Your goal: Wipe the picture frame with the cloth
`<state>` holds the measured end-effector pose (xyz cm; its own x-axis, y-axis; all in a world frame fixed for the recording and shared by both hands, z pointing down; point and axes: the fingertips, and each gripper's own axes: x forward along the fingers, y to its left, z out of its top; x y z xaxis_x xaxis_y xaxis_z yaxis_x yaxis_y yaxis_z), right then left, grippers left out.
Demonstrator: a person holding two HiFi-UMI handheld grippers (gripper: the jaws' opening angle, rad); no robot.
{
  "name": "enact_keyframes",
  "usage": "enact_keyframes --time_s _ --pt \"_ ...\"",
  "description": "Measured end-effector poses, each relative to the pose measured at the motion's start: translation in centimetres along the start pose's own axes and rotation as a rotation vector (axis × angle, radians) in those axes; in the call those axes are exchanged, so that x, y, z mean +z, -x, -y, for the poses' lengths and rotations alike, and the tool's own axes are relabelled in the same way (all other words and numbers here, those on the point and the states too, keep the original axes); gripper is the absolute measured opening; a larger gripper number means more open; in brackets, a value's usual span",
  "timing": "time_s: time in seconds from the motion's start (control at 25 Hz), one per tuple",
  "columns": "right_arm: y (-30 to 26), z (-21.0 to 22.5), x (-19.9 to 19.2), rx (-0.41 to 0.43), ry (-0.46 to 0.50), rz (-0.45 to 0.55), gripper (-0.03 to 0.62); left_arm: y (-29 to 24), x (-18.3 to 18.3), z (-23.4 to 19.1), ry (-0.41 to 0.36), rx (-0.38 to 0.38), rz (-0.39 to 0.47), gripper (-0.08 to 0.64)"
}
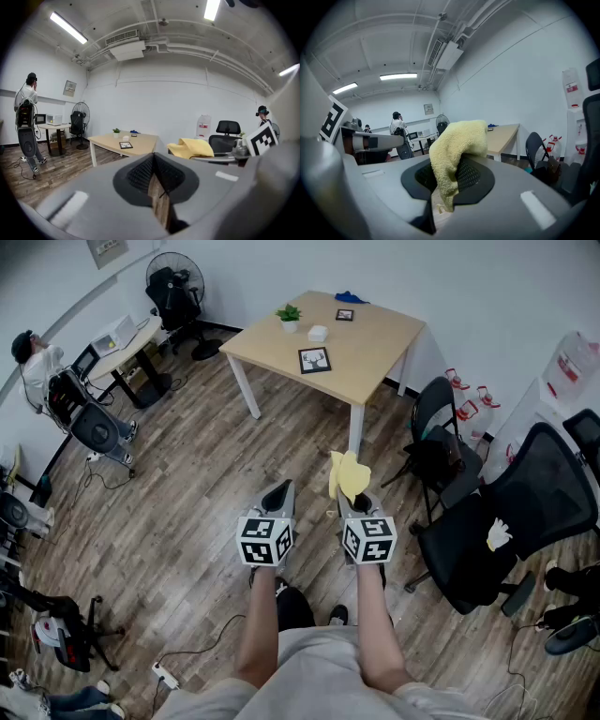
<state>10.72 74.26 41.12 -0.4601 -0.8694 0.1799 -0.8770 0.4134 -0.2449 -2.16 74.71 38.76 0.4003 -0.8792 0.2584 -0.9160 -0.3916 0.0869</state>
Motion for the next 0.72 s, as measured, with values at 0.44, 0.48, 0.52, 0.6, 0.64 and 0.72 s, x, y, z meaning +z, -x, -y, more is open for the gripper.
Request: enact_keyframes --time_s 0.44,0.48,0.52,0.6,0.64,0.72 --pt "-6.1 3.6 1.9 -0.021 0.021 0.02 0.051 -7.1 2.3 -2.5 -0.015 -0.035 0.025 0.052" --pt "-7.5 4.1 2.2 -0.029 0.007 0.029 0.051 -8.3 2.6 -3.4 -0.013 -0.043 0.024 0.052" --pt "-9.0 4.7 2.6 -0.036 -0.017 0.046 0.051 -9.6 2.9 -4.3 -0.011 -0.052 0.022 0.052" --pt "-12.0 6.1 3.3 -0.044 -0.074 0.085 0.051 -12.4 3.6 -6.3 -0.013 -0.074 0.018 0.052" --pt "-13.7 6.9 3.5 -0.047 -0.095 0.091 0.051 -13.9 4.1 -7.5 -0.014 -0.085 0.016 0.052" --pt "-17.3 8.0 3.4 -0.061 -0.107 0.07 0.051 -17.0 5.5 -10.7 -0.005 -0.095 0.018 0.052"
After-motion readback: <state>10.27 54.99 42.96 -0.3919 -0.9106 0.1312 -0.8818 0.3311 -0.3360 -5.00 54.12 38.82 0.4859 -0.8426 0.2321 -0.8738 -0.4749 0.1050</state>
